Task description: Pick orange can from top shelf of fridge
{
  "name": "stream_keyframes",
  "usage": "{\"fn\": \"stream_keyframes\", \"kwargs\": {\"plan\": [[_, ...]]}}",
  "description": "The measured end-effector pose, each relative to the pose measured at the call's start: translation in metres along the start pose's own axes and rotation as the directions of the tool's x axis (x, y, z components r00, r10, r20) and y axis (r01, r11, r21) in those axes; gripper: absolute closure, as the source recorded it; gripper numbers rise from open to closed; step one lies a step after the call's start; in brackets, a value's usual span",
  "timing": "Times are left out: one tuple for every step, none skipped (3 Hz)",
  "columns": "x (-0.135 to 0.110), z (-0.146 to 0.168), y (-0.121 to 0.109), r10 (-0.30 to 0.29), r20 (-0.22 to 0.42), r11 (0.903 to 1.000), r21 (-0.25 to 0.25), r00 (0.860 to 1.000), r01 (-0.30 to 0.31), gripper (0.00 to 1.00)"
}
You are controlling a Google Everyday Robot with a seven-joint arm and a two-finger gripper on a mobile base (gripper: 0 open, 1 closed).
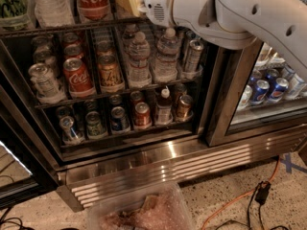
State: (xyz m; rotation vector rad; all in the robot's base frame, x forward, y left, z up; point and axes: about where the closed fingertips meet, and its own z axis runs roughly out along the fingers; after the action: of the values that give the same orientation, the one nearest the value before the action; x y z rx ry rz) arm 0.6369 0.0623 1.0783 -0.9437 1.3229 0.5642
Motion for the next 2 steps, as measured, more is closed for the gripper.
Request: {"fn": "stream_keyframes", "kwargs": {"plan": [[0.0,-0.006,0.002,0.005,-0.018,1.0,-0.008,1.0,-0.005,1.0],[0.002,-0.026,0.014,0.014,-0.083,0.9987,-0.047,0.996,-0.018,1.0]]}}
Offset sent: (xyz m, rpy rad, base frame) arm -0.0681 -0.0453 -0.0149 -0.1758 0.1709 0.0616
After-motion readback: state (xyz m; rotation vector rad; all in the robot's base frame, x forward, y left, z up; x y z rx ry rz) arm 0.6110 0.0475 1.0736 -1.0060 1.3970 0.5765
